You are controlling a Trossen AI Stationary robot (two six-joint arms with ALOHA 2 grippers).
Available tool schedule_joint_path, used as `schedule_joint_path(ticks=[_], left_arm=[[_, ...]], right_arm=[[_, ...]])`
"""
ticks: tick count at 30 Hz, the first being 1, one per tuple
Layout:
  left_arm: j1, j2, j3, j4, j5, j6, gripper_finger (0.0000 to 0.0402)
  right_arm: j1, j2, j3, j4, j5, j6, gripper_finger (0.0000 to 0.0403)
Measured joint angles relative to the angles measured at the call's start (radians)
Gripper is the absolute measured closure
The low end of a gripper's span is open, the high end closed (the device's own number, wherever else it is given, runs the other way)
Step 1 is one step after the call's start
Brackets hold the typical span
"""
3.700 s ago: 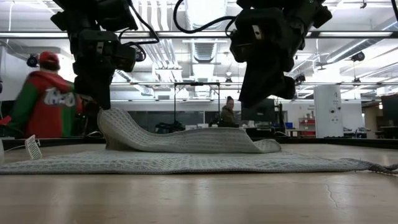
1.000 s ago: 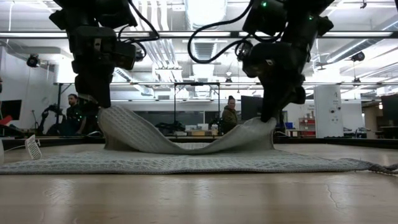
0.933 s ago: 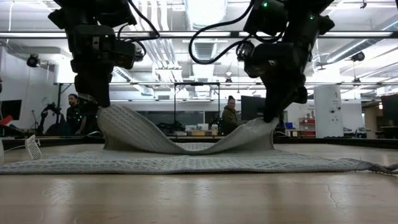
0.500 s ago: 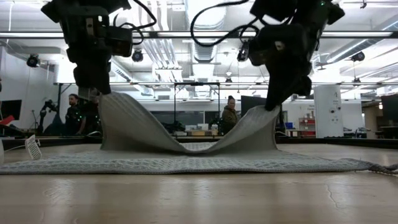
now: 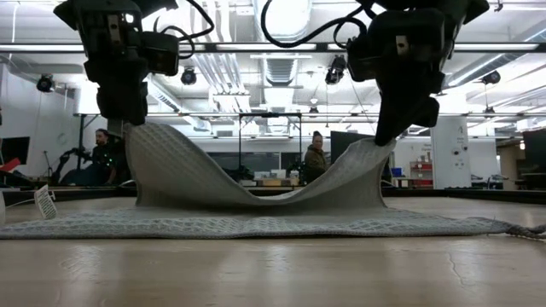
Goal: Fold microfiber towels
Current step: Fold the microfiber cloth on the table
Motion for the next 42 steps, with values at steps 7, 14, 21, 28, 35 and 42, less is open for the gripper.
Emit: schedule_joint_path(ticks=[7, 14, 21, 28, 35, 42], left_arm=[[-0.004, 0.0, 0.0, -0.001, 0.012, -0.006, 0.0401], [-0.031, 0.0, 0.0, 0.0, 0.03, -0.039, 0.0401], [-0.066, 0.003, 0.0, 0.004, 0.026, -0.065, 0.0401], [-0.095, 0.04, 0.0, 0.004, 0.026, -0.088, 0.0401], [-0.137, 0.07, 0.0, 0.009, 0.054, -0.113, 0.0401], [-0.163, 0.071, 0.0, 0.013, 0.056, -0.14, 0.0401]], right_arm=[[0.019, 0.001, 0.0, 0.0, 0.0, 0.003, 0.0394], [0.042, 0.001, 0.0, -0.001, 0.001, 0.003, 0.0394], [0.068, 0.001, 0.0, -0.002, 0.001, 0.005, 0.0394], [0.07, 0.001, 0.0, -0.002, 0.0, 0.023, 0.0394], [0.094, 0.001, -0.001, -0.002, -0.002, 0.025, 0.0394], [0.119, 0.001, -0.004, -0.001, -0.002, 0.03, 0.0394]])
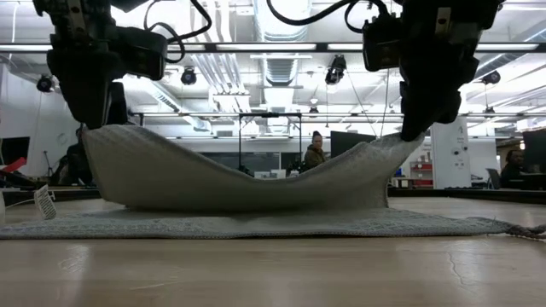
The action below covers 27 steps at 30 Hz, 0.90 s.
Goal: Fold microfiber towels
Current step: Fold the microfiber cloth on the table
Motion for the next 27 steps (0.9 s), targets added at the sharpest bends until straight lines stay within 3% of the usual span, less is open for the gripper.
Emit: schedule_joint_path(ticks=[21, 27], left_arm=[[-0.062, 0.0, 0.0, 0.011, 0.006, -0.038, 0.0401], [-0.062, 0.0, 0.0, 0.011, -0.053, -0.038, 0.0396]], right_arm=[[0.046, 0.0, 0.0, 0.019, 0.0, 0.03, 0.0394], [0.046, 0.0, -0.011, 0.02, 0.006, 0.033, 0.0394]])
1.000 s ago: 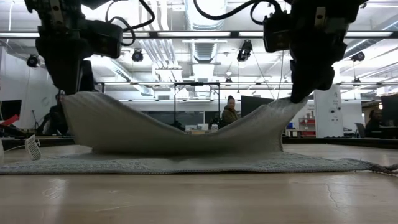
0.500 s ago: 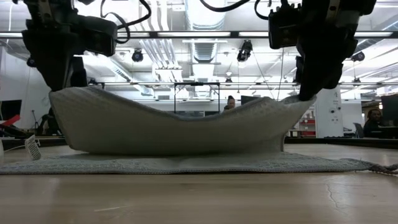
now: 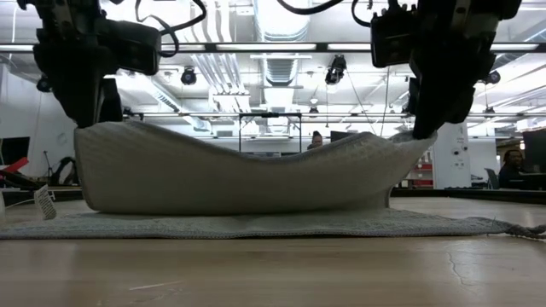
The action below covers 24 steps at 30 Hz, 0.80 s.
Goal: Fold microfiber towels
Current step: Fold the microfiber cloth on the table
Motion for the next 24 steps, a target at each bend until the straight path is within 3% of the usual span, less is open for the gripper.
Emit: schedule_joint_path(ticks=[24], left_arm=[[0.001, 0.0, 0.0, 0.0, -0.065, -0.011, 0.0329]], right_arm=[[-0.001, 0.0, -0.032, 0.063, 0.02, 0.052, 0.0394]])
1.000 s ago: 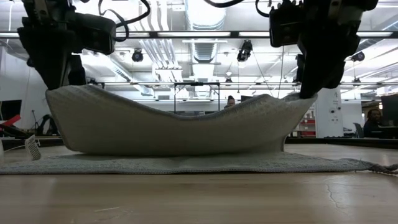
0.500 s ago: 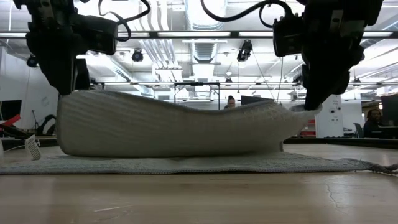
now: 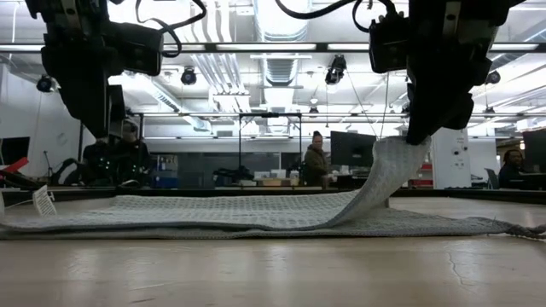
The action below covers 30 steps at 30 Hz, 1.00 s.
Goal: Fold microfiber towels
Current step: Fold the microfiber cloth on the table
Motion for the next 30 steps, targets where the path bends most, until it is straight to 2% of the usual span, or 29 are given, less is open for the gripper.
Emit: schedule_joint_path(ticks=[11, 25, 30], left_arm=[[0.0, 0.0, 0.0, 0.0, 0.0, -0.003, 0.0297], [0.0, 0.0, 0.0, 0.0, -0.012, -0.003, 0.0289], [0.0, 0.0, 0.0, 0.0, -0.021, -0.003, 0.0289]], right_arm=[[0.0, 0.0, 0.0, 0.0, -0.06, 0.028, 0.0387], [0.005, 0.0, -0.001, -0.001, -0.064, 0.118, 0.0296], [0.005, 0.0, -0.002, -0.001, -0.061, 0.124, 0.0275]])
